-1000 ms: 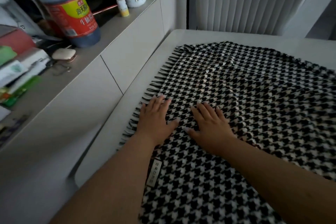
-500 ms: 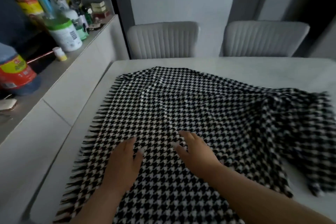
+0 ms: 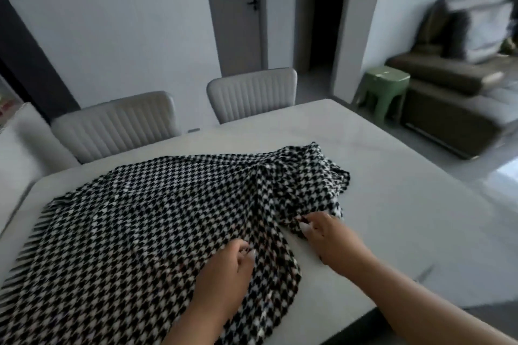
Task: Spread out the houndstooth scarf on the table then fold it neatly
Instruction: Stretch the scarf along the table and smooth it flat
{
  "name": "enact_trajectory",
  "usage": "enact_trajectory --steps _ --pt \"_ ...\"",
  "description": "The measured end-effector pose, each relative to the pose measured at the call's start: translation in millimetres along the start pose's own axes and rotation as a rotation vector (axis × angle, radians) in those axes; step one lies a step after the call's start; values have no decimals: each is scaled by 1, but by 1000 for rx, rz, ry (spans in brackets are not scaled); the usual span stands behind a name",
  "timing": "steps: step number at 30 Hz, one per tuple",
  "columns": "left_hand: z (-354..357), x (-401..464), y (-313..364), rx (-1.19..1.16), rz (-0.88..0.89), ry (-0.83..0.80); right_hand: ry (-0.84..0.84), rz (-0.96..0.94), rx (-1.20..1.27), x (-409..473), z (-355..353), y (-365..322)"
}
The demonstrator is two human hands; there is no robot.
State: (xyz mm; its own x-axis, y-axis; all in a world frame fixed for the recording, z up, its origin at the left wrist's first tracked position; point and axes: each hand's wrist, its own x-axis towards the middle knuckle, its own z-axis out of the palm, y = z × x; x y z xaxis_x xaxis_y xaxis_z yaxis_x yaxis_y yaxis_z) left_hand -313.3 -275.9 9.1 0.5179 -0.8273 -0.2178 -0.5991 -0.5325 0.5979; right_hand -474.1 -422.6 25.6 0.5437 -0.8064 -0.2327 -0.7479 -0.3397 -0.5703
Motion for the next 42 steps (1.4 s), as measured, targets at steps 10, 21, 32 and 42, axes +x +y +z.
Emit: enact_trajectory --steps 10,21,32,42 --pt "110 12 176 144 110 -64 150 11 105 -14 -116 150" --pt "220 14 327 165 17 3 177 -90 8 -17 -243 287" --pt "253 42 391 285 67 100 214 -171 -10 15 -323 350" --pt "276 152 428 252 -35 160 124 -254 -98 141 -373 358"
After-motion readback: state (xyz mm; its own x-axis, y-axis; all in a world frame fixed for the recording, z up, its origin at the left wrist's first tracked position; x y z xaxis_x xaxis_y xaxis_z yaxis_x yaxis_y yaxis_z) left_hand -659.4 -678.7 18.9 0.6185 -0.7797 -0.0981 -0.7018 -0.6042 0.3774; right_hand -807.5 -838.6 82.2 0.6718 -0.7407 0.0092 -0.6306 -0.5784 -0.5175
